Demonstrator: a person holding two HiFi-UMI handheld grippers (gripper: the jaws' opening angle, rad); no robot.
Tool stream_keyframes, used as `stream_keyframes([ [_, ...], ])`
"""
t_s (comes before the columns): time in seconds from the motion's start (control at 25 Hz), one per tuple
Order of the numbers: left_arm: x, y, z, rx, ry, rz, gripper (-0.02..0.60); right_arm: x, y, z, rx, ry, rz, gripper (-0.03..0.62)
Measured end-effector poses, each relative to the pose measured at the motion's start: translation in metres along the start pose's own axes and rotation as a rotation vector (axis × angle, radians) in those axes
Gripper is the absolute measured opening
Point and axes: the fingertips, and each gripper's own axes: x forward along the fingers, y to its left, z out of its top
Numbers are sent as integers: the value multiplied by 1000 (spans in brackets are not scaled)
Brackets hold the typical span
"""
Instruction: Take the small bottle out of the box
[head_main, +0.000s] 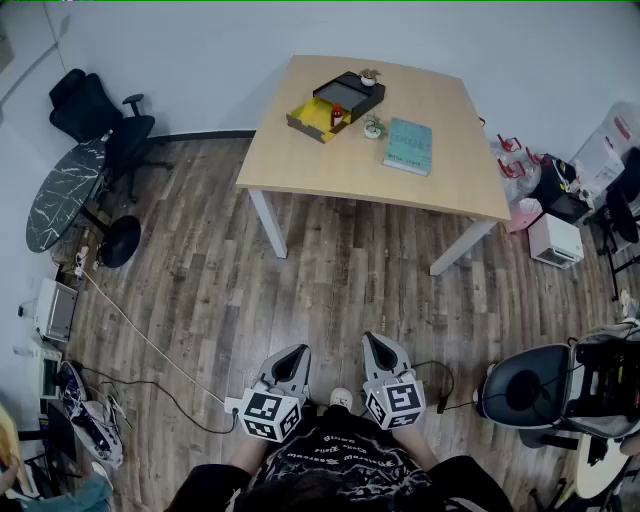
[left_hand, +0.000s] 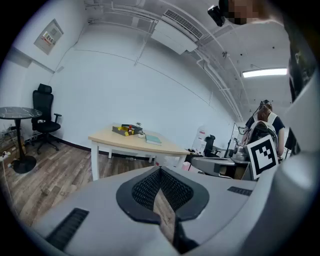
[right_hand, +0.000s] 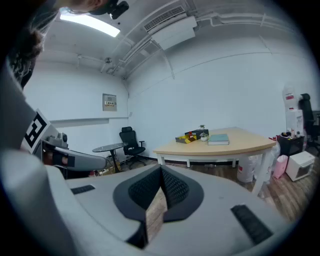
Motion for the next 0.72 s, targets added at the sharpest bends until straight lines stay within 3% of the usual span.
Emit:
stream_keyframes([
  [0.4,-15,8,9,-2,-30,19,4,5,22,21,-37,-49,18,2],
  [0.72,-21,14,7,-34,-53,35,5,2,24,9,-12,-23,33,4],
])
